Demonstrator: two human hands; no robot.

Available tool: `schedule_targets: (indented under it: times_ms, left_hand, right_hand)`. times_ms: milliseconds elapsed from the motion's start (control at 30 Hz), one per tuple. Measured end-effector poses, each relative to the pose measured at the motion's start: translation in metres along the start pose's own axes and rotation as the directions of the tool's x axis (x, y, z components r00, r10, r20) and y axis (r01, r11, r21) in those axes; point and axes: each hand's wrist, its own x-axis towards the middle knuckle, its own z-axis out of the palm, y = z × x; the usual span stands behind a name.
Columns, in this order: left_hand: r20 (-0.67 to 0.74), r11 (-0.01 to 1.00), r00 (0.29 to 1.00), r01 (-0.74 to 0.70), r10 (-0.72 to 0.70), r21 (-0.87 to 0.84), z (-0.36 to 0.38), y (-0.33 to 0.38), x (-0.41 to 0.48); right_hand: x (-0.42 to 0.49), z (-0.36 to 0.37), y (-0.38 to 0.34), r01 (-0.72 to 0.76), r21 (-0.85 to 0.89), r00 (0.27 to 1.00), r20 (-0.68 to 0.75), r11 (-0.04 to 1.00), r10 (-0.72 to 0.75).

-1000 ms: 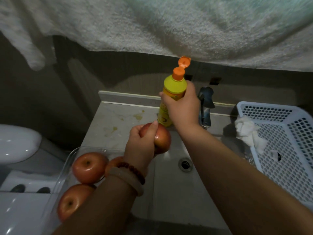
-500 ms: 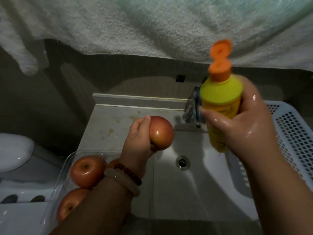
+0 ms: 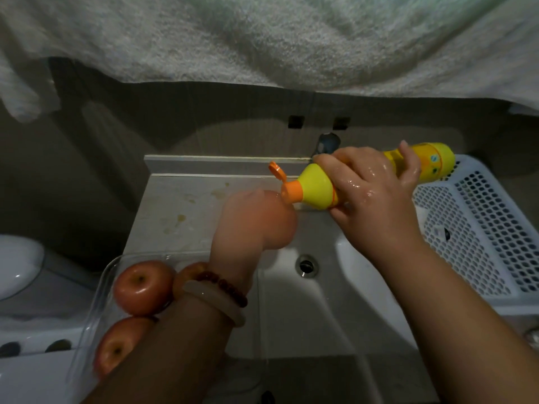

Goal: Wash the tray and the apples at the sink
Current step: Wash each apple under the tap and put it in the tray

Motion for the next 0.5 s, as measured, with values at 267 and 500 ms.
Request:
schedule_targets:
  times_ms: [267,500]
  left_hand:
    - [-0.037,0.999,0.999,0.033,-0.033,-0.012,-0.0033,0.0017,-0.0045]
    - [-0.048,0.998,0.998,0.049,-0.051,-0.042,-0.0062,-0.0001,-0.0038]
  right_hand:
    - [0.0006,0.0015,-0.0043,0.024,-0.035,1.000,0.015,0.999,-0.024]
    - [0.0058,0.0024,-0.0058,0.063,-0.084,0.998,0.011,0.994,-0.063]
